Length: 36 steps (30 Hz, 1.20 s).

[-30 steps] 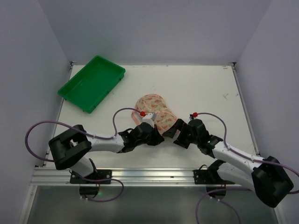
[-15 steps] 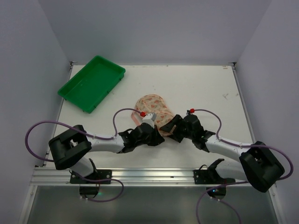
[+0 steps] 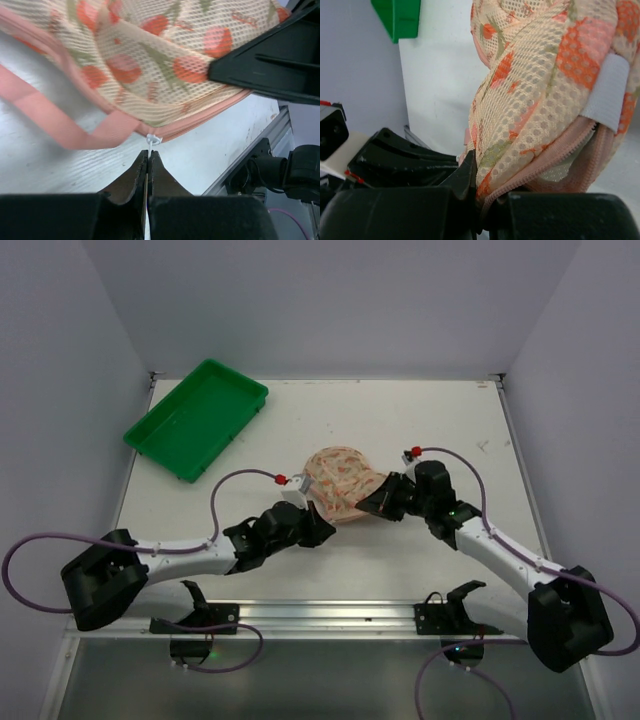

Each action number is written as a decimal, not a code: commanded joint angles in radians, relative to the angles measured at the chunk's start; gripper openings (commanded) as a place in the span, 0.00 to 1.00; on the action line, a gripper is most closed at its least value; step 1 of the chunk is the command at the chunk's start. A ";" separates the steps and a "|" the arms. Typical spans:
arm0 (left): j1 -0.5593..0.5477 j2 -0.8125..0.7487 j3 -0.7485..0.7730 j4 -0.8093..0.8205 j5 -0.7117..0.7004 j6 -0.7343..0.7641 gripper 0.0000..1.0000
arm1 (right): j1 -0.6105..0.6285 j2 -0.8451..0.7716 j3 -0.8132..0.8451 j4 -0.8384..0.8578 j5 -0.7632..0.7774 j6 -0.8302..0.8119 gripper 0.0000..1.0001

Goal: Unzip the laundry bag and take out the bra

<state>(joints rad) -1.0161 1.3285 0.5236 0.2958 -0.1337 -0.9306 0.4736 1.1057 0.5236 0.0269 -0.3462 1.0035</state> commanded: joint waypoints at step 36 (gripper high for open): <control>-0.012 0.241 0.168 0.072 0.155 0.010 0.00 | 0.043 -0.126 -0.211 0.163 0.207 0.211 0.99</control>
<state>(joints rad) -1.0130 1.5646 0.6590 0.3210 -0.0029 -0.9047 0.5133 0.9844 0.3016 0.0727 -0.2420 1.1458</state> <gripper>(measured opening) 0.010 0.986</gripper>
